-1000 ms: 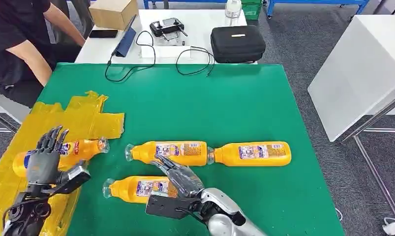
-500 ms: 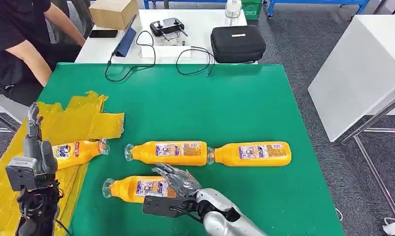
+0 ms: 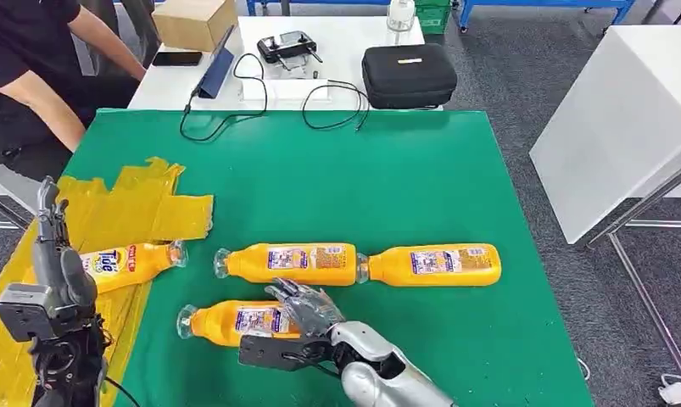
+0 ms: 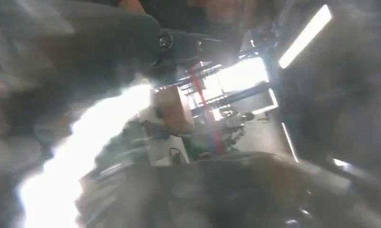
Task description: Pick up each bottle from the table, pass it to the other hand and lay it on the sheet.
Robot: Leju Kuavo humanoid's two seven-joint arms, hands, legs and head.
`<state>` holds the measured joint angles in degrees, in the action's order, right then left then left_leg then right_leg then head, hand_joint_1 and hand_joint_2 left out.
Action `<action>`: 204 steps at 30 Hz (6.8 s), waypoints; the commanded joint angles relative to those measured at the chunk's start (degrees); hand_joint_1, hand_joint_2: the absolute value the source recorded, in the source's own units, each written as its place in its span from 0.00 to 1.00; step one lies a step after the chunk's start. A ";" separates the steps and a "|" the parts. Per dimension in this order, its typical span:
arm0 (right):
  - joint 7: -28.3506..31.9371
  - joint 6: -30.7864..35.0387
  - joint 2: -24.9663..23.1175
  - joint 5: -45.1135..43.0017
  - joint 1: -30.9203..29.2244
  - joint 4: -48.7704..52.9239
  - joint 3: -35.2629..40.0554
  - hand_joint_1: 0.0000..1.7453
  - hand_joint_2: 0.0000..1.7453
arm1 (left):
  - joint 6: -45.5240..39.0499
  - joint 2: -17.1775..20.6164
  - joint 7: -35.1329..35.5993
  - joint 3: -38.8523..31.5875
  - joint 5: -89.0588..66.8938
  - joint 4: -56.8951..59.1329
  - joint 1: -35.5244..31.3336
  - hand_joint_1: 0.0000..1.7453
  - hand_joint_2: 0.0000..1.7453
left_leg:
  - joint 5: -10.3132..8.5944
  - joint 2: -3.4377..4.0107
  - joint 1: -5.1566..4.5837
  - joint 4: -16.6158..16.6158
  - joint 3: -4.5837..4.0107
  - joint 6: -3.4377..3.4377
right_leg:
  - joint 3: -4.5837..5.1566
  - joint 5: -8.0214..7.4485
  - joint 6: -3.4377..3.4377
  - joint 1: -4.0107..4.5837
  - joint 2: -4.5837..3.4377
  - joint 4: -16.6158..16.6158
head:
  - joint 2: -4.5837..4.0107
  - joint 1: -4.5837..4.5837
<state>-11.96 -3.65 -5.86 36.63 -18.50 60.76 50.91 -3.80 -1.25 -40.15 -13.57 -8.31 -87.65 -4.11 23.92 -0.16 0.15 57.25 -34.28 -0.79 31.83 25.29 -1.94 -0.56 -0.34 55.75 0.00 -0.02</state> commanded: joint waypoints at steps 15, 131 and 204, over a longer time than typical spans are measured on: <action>2.42 -8.13 -6.11 0.44 -5.29 -25.33 5.30 1.00 1.00 | 1.24 -2.23 0.74 1.74 2.52 1.49 -3.33 0.00 0.00 | 0.19 0.38 0.31 -0.18 1.14 0.42 | -0.31 -0.07 0.43 0.39 -0.32 -0.23 | 0.00 0.02; 19.24 14.18 -2.65 -9.88 0.28 7.90 4.26 1.00 1.00 | 22.72 -4.92 30.24 13.91 52.19 -0.16 3.79 1.00 1.00 | 0.11 0.14 0.20 -0.04 0.12 0.29 | -0.11 -0.04 0.31 0.35 -0.22 -0.09 | 0.00 0.02; 17.94 14.52 5.27 -10.49 10.66 25.58 -11.27 0.00 0.00 | -16.81 17.88 23.69 13.05 -59.98 8.32 -7.01 1.00 1.00 | 0.03 0.11 0.21 -0.02 -0.01 0.31 | 0.06 -0.07 0.32 0.33 -0.17 -0.02 | 0.00 0.00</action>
<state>6.69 12.65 -1.51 27.43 -5.75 86.95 39.15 -27.21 6.89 -19.88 -10.97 -56.48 -91.01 -6.36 23.97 0.10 0.34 57.25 -34.35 -0.50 32.01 25.19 -1.65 -0.25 -0.70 55.74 0.00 -0.02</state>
